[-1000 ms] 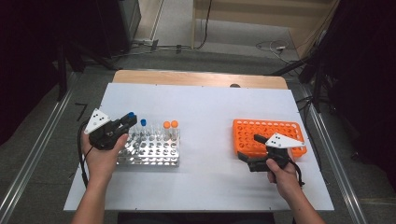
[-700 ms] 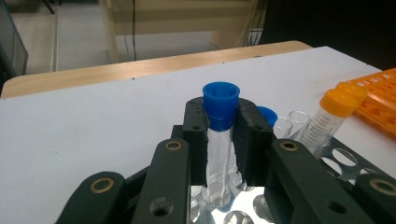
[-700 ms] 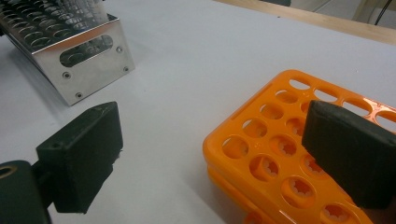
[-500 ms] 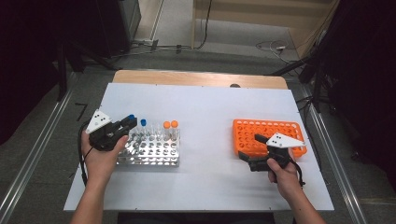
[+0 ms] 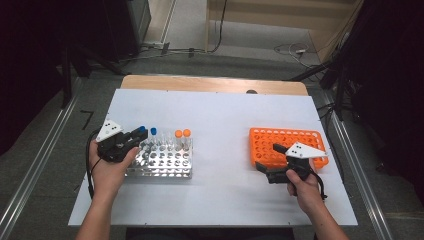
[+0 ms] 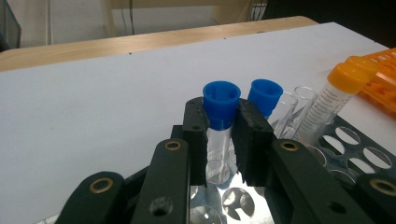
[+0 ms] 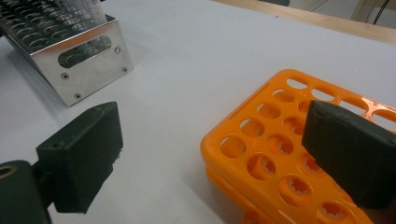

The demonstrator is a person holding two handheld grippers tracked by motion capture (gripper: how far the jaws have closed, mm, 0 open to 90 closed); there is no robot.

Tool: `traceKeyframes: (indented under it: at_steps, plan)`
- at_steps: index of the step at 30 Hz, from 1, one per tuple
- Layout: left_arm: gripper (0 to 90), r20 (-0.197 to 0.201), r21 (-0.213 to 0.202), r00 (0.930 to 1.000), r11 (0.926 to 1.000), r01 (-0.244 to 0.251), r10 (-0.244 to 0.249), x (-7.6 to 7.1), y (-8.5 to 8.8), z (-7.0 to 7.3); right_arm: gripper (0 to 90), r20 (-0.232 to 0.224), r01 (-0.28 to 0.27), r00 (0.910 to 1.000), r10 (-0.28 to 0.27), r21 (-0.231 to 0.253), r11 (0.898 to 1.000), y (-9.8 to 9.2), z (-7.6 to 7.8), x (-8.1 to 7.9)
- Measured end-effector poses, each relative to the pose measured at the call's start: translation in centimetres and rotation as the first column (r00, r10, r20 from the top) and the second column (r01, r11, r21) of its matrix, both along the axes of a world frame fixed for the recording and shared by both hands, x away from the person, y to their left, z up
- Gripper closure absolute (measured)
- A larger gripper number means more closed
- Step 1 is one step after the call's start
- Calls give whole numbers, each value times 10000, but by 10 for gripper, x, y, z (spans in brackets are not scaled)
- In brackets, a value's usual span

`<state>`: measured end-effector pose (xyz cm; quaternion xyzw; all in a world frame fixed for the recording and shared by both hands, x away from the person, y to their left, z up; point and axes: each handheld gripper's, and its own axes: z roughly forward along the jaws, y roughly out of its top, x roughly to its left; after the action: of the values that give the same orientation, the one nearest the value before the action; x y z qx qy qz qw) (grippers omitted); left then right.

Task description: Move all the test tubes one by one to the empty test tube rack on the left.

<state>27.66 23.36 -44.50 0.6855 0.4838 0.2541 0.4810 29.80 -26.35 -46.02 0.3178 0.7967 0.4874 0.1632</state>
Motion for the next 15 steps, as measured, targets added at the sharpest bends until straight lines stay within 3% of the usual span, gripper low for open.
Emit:
traceKeyframes:
  at_steps: [6, 15]
  plan:
    - [767, -359, 79, 9994, 10000, -13, 16, 1, -1, -1, 36, -28, -11, 10000, 11, 0, 10000, 0, 0, 0]
    - [766, -498, 168, 9988, 9999, 23, -14, 2, -2, -2, 36, -49, 21, 10000, -21, -17, 10000, 0, -1, 1]
